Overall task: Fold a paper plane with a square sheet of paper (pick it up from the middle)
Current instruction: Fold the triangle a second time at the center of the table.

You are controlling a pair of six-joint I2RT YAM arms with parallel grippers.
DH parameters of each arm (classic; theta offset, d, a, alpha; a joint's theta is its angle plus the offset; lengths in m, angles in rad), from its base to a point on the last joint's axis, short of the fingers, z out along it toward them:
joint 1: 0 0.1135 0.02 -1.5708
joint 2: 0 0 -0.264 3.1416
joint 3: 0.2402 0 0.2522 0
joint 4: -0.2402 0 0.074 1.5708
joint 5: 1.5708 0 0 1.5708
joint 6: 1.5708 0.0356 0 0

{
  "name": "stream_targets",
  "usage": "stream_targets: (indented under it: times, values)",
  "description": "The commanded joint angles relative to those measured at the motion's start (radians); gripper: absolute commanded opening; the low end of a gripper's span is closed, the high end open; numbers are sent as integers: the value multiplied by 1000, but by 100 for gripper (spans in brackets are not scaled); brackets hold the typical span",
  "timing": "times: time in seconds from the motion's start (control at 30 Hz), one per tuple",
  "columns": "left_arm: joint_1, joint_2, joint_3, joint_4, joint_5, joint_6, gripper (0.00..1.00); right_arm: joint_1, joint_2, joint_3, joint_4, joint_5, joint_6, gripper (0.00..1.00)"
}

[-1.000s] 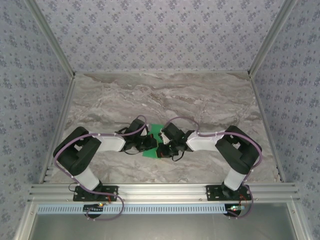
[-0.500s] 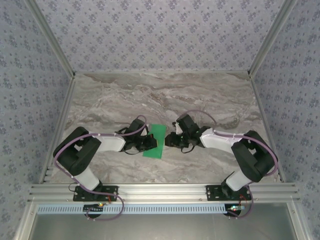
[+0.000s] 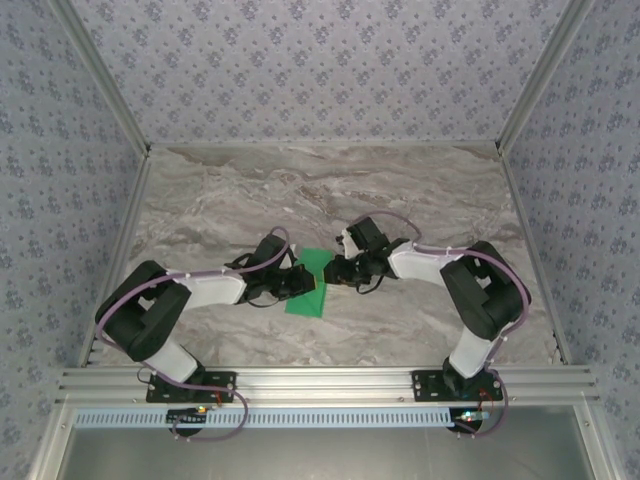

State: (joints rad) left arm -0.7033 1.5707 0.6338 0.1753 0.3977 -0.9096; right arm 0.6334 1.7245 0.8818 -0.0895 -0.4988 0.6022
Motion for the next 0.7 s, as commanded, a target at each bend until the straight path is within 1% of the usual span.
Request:
stream_targets:
  times: [0.0, 0.13, 0.4, 0.67]
  values:
    - [-9, -12, 0, -28, -11, 8, 10, 8, 27, 36, -34, -46, -45, 31]
    - [-9, -11, -1, -30, -14, 9, 9, 9, 32, 40, -28, -70, -48, 32]
    - [-10, 1, 9, -36, -13, 18, 8, 7, -14, -1, 18, -54, -28, 36]
    - [-8, 12, 9, -39, -13, 21, 7, 9, 4, -4, 49, -90, -23, 40]
